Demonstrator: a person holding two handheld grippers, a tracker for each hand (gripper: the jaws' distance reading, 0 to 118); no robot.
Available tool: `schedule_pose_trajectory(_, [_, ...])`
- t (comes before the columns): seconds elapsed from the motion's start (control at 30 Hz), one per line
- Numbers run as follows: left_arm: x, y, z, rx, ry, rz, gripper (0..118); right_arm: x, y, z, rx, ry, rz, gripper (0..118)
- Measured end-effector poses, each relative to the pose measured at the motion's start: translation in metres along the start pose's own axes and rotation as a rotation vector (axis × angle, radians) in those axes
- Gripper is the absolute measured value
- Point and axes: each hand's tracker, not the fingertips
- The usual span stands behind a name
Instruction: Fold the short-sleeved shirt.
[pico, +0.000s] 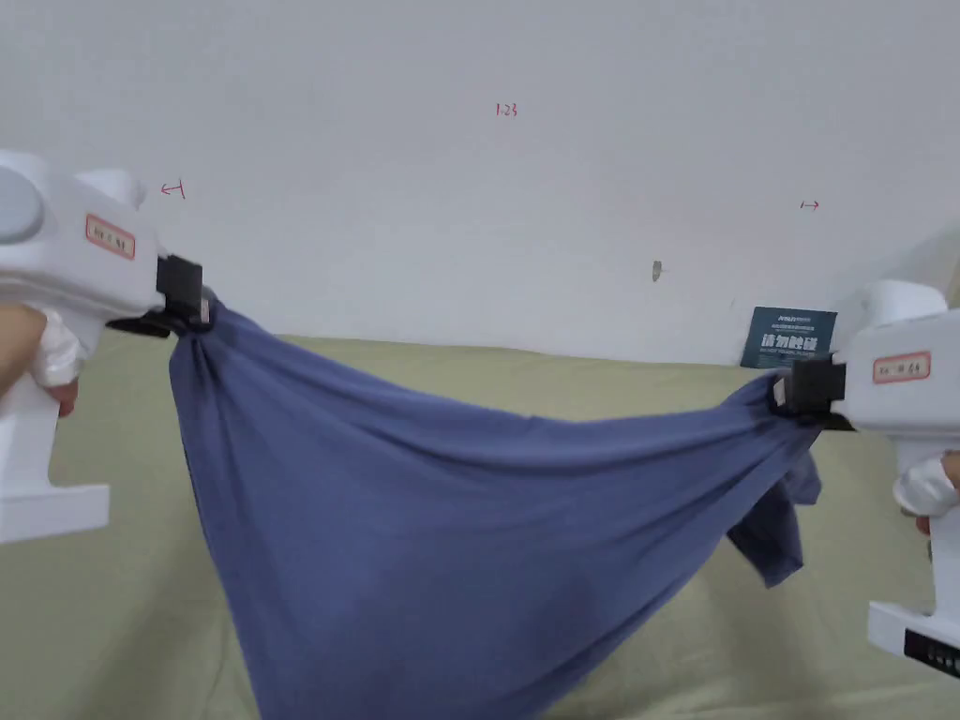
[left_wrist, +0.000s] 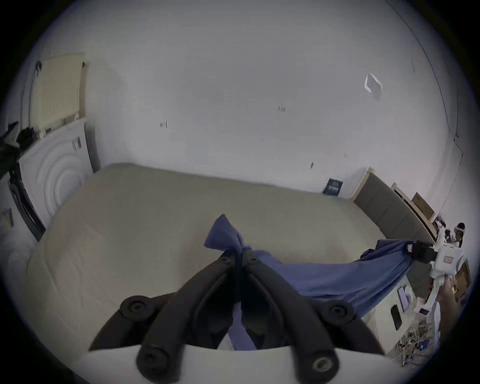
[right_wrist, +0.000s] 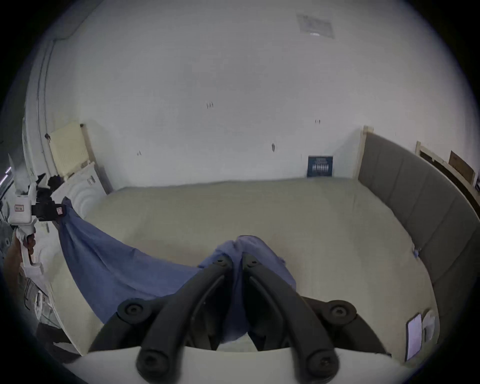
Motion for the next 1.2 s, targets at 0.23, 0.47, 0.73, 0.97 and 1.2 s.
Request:
schedule_pose_trajectory(0.23, [-0.006, 0.044, 0.025, 0.161, 0.032, -0.007, 2, 0.014, 0.054, -0.006, 0.103, -0.013, -0.004, 8])
schedule_pose_trajectory(0.47, [-0.002, 0.065, 0.025, 0.271, 0.007, 0.001, 2, 0.019, 0.077, -0.016, 0.192, -0.010, -0.010, 8])
schedule_pose_trajectory(0.73, [0.006, 0.030, 0.016, 0.281, -0.037, 0.061, 2, 0.020, 0.055, -0.024, 0.191, -0.021, -0.047, 8])
schedule_pose_trajectory(0.97, [0.007, -0.057, 0.020, 0.149, -0.051, 0.053, 2, 0.042, -0.013, -0.016, 0.127, -0.001, -0.100, 8])
schedule_pose_trajectory(1.2, [-0.017, -0.135, 0.007, -0.027, -0.075, 0.092, 2, 0.043, -0.095, 0.000, -0.052, -0.046, -0.055, 8])
